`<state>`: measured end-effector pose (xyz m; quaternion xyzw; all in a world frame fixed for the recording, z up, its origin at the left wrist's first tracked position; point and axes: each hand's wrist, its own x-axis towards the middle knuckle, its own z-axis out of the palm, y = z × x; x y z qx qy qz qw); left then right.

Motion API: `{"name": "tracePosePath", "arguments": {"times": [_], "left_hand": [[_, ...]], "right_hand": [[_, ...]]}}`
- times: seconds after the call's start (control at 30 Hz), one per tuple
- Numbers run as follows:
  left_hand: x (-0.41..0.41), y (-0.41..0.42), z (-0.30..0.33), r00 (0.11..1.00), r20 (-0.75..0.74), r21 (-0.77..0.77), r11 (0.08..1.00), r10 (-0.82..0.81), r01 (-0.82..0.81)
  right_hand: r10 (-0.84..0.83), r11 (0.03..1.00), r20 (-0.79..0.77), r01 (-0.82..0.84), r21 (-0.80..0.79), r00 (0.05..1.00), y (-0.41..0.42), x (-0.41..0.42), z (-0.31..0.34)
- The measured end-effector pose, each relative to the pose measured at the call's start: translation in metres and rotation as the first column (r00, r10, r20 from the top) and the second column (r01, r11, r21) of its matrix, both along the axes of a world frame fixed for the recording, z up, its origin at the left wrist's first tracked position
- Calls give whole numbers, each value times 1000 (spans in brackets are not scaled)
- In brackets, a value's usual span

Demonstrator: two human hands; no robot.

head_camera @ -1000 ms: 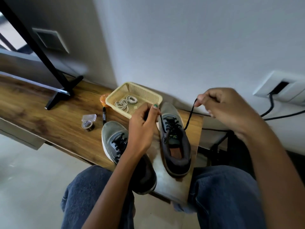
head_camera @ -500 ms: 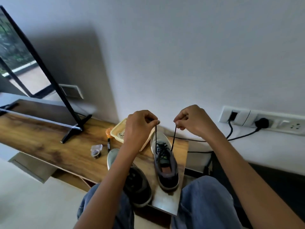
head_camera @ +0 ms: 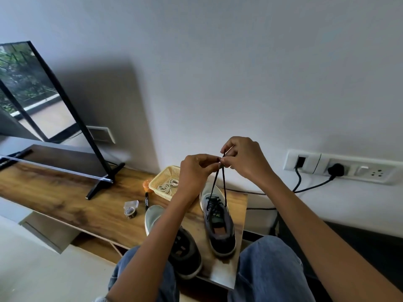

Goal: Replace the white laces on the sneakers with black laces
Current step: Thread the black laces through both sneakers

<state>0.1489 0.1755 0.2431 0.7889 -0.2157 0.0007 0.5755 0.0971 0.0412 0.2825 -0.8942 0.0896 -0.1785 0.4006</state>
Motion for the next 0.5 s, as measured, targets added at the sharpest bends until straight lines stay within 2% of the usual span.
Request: {"name": "tracePosePath", "arguments": {"times": [0.37,0.5], "left_hand": [[4,-2,-4,997,65,-8,999,34,-34],[3,0,-4,995,77,-54,996,69,-65]], "right_hand": [[33,991,-27,-29,134,999,-1,4,-3],[29,986,-14,-26,163,999,1,5,-3]]}}
